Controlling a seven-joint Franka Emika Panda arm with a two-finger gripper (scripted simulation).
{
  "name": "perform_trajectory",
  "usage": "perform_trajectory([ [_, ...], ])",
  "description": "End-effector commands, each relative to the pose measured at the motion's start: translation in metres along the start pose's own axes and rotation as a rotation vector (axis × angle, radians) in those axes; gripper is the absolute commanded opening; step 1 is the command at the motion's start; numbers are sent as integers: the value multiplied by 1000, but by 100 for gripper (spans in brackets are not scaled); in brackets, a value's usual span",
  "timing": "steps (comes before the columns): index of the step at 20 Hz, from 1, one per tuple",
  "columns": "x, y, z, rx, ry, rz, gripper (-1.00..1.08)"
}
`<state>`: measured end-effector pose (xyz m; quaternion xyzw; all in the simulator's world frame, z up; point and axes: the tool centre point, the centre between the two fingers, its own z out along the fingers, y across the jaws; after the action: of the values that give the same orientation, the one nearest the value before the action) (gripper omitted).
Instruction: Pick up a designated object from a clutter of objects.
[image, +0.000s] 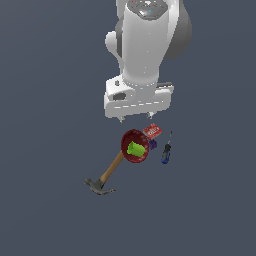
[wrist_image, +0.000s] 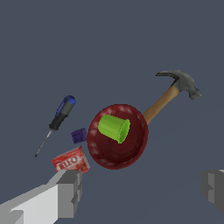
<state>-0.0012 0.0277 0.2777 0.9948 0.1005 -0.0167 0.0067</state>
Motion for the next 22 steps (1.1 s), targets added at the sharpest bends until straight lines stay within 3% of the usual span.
perform_trajectory([
  [1, 2, 0, 9, -1, 1, -52, 100],
  [22, 9, -6, 104, -8, 18, -611, 100],
])
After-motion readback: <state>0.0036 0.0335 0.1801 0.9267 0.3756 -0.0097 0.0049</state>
